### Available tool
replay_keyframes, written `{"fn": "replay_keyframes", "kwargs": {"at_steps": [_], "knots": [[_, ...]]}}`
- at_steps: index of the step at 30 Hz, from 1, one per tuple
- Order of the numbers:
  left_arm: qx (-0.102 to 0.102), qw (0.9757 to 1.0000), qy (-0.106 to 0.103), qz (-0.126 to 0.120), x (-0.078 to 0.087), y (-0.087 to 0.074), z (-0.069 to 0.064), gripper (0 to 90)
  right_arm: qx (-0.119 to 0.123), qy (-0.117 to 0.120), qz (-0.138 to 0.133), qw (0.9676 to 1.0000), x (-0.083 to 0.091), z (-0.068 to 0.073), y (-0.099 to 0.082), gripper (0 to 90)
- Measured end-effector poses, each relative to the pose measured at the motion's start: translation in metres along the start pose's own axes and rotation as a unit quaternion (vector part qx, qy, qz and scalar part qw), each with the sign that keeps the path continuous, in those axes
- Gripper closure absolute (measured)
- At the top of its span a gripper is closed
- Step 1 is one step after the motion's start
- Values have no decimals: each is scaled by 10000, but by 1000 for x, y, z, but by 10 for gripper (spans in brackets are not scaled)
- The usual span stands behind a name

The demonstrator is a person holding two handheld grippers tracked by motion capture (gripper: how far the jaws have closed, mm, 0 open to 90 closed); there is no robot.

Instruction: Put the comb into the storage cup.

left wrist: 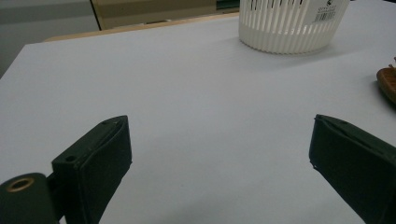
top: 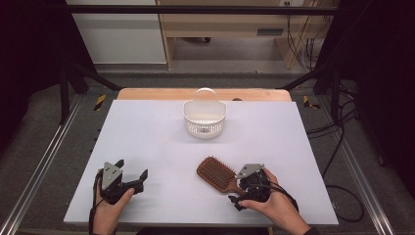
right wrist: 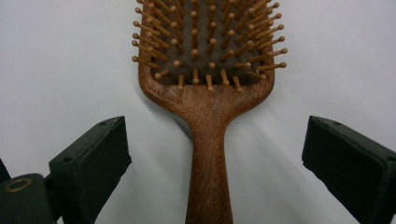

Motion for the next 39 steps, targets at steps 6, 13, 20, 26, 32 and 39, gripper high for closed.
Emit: {"fn": "replay_keyframes", "kwargs": {"at_steps": [6, 13, 20, 26, 32, 39], "knots": [[-24, 10000, -21, -1, 0, 0, -1, 57, 80, 53, 145, 9998, -4, 2, 3, 69], [-46, 9999, -18, -89, 2, 3, -2, 61, 138, 114, 279, 9995, -7, 4, 4, 147], [-43, 10000, -26, -77, 1, 3, -2, 62, 80, 222, 575, 9981, -7, 1, 5, 370], [-42, 10000, -34, -77, 1, 3, -2, 62, 35, 347, 777, 9964, -7, 0, 4, 485], [-37, 9999, -41, -91, 1, 3, -2, 62, 7, 360, 874, 9955, -10, 0, 2, 539], [-49, 9999, -49, -78, 1, 3, -2, 62, 37, 336, 936, 9950, -10, -2, 4, 601]]}}
Point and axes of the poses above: each handheld gripper's, and its own axes: x roughly backward along the jaws, y roughly out of its top, z roughly to its left, the point moved 7 cm from there along -x, roughly forward along the jaws, and after that the axes turned 8 degrees about z, right-handed, at the moved point
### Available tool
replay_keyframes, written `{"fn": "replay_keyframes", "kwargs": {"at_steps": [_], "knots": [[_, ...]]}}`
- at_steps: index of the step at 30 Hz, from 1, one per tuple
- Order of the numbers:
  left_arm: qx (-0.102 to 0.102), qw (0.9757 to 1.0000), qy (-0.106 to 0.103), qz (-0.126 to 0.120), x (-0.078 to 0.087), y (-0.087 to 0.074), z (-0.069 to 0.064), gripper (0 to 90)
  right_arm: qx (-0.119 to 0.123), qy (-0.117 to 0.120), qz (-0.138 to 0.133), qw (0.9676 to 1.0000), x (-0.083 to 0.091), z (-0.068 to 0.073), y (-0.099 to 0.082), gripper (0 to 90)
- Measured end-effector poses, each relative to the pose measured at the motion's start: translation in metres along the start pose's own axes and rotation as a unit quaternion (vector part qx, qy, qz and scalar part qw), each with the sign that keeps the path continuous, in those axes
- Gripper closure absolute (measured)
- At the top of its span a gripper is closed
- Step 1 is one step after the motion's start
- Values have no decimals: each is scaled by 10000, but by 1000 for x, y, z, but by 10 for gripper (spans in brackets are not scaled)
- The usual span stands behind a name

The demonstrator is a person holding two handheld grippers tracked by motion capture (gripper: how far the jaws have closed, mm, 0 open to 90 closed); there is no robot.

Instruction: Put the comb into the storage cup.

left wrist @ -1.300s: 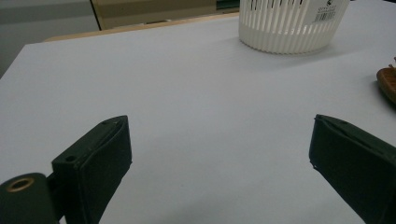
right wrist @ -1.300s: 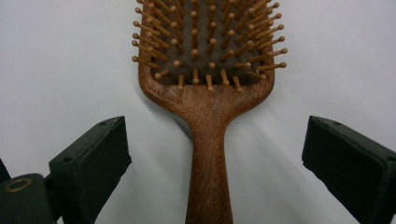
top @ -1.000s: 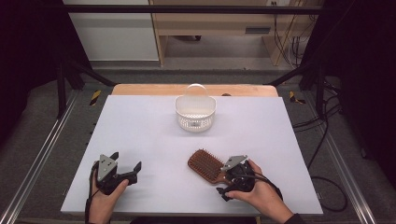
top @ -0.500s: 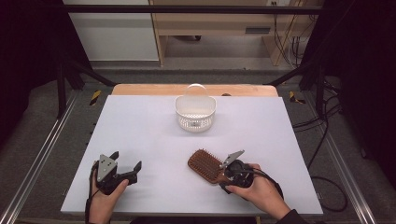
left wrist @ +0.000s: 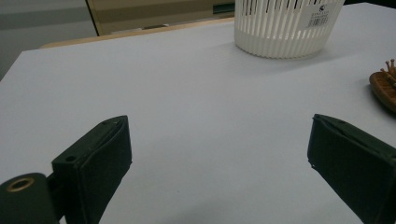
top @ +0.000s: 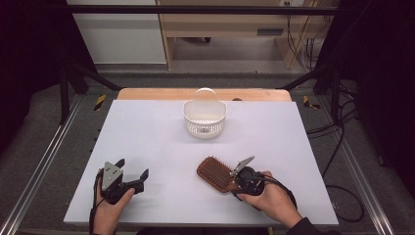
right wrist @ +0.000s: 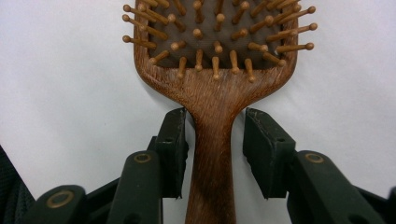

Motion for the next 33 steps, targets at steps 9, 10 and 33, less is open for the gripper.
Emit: {"fn": "replay_keyframes", "kwargs": {"at_steps": [9, 10, 33], "knots": [[-3, 10000, -19, -2, -1, 0, -1, 65, 25, -85, 165, 9998, 0, 4, 1, 674], [-4, 10000, -19, -3, 0, 0, -1, 65, 24, -86, 187, 9998, 0, 4, 1, 679], [75, 9999, -61, -61, 1, 2, 0, 66, 94, -172, -111, 9997, 12, 2, 10, 732]]}}
Point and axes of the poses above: each handheld gripper's, and its own axes: x roughly backward along the jaws, y roughly out of its top, z roughly to its left, the point moved 7 cm from there along -x, roughly forward along the jaws, and after that the axes turned 8 degrees about z, right-handed, at the moved point
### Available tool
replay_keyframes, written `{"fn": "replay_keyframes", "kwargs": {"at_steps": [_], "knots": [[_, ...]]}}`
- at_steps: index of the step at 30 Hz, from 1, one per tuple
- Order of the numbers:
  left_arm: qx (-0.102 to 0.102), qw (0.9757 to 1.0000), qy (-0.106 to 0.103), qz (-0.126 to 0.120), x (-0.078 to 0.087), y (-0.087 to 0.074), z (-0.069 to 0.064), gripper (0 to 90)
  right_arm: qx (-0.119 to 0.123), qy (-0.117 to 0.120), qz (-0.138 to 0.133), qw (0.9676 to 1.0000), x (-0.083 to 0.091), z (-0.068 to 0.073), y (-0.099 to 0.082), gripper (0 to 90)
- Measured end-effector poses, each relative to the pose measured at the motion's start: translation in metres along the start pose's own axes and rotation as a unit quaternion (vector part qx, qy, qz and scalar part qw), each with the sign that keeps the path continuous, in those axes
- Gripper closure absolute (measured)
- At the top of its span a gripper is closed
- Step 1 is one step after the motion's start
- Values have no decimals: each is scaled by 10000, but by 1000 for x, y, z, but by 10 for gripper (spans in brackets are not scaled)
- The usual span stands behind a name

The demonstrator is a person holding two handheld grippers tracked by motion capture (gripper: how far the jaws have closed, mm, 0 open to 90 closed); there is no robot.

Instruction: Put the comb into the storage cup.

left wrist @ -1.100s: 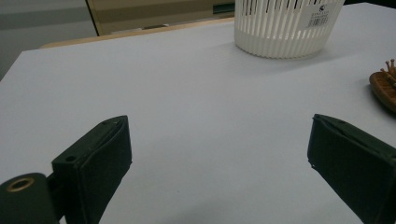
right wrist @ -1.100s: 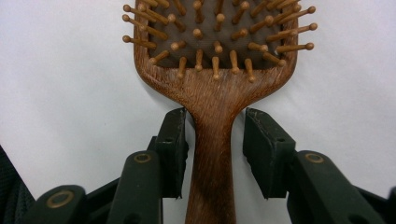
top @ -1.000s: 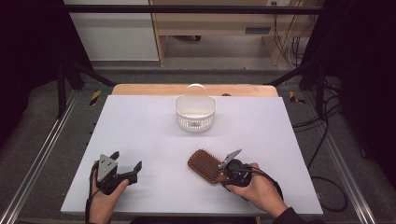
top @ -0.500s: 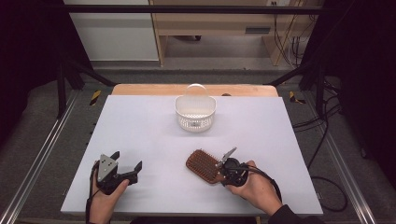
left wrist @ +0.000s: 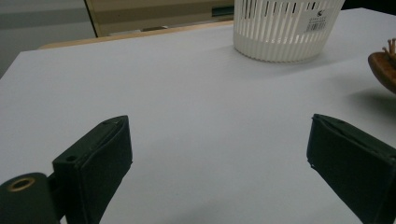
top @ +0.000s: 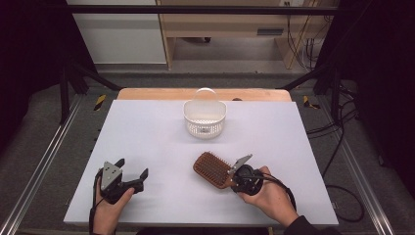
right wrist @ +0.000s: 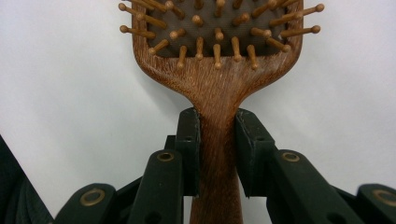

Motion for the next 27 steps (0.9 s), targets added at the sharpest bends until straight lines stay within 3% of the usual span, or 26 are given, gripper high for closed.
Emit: {"fn": "replay_keyframes", "kwargs": {"at_steps": [7, 9, 13, 19, 24, 27], "knots": [[226, 9991, -277, -241, 3, 6, -1, 44, -105, -61, -793, 9968, 13, -7, 14, 732], [318, 9981, -403, -333, 5, 8, -3, 40, -163, -68, -1036, 9945, 16, -9, 20, 732], [298, 9967, -613, -447, 9, 13, -12, 35, -219, -43, -1530, 9880, 22, -10, 31, 732], [370, 9920, -1052, -598, 11, 28, -33, 36, -220, -30, -2291, 9732, 34, -8, 47, 732], [350, 9896, -1269, -586, 13, 42, -49, 39, -290, -1, -2884, 9571, 40, -6, 55, 732], [328, 9872, -1439, -608, 13, 56, -60, 40, -319, 45, -3113, 9498, 41, -5, 57, 733]]}}
Point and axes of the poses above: each handheld gripper's, and its own axes: x roughly backward along the jaws, y roughly out of its top, z roughly to its left, the point moved 7 cm from there along -x, roughly forward along the jaws, and after that the axes turned 8 degrees about z, right-handed, at the moved point
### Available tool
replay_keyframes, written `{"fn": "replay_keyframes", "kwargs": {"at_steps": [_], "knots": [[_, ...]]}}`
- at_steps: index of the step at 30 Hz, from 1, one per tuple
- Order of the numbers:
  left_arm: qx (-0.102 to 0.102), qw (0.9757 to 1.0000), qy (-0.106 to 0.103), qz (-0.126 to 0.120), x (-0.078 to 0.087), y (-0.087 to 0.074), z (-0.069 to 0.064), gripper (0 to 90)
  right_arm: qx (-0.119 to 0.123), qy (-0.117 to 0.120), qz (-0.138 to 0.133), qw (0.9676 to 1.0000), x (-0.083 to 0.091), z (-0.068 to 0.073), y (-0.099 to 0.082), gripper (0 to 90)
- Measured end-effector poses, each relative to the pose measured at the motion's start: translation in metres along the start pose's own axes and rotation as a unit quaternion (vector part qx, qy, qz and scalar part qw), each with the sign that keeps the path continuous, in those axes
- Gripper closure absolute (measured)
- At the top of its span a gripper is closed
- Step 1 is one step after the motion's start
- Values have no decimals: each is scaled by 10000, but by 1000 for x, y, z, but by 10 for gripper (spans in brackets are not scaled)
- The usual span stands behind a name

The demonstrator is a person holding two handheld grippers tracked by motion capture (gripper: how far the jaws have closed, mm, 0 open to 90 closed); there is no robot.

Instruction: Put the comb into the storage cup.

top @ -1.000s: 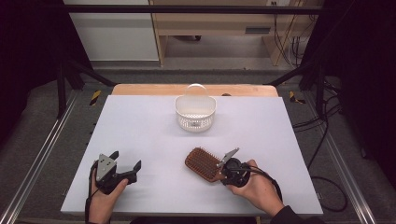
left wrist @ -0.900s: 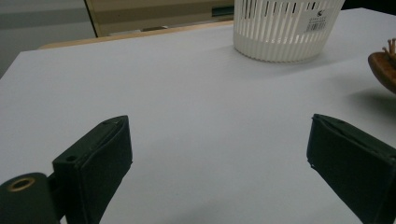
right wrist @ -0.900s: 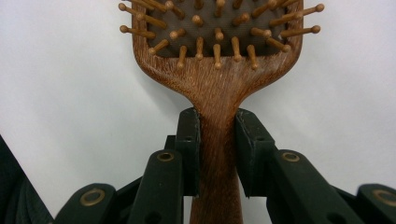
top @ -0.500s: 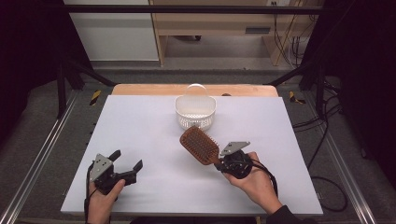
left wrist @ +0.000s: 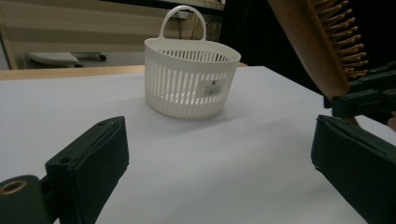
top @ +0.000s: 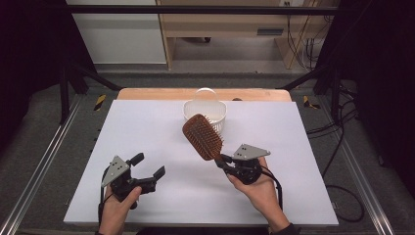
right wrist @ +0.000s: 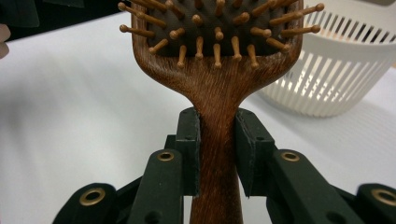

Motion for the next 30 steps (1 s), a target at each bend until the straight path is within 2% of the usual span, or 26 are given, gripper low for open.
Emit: {"fn": "replay_keyframes", "kwargs": {"at_steps": [5, 9, 11, 16, 22, 30], "knots": [[9, 9997, -235, -36, -9, 18, -15, 40, -56, 30, -334, 9994, -2, 0, 2, 732], [119, 9986, -496, -171, -18, 34, -23, 40, -28, 26, -414, 9991, -3, 0, 3, 733], [136, 9981, -558, -209, -21, 42, -26, 41, 14, -15, -435, 9991, -4, 1, 2, 733], [232, 9963, -761, -328, -24, 57, -34, 41, -62, -30, -600, 9982, -1, 1, 1, 733], [347, 9938, -998, -350, -25, 62, -43, 41, -70, -41, -761, 9971, -2, 5, 1, 732], [434, 9926, -1079, -357, -24, 65, -52, 39, 102, -57, -869, 9961, -4, 15, 1, 732]]}}
Point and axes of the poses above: each handheld gripper's, and its own axes: x roughly backward along the jaws, y roughly out of its top, z roughly to its left, the point moved 7 cm from there along -x, roughly forward along the jaws, and after that the axes turned 8 degrees about z, right-handed, at the moved point
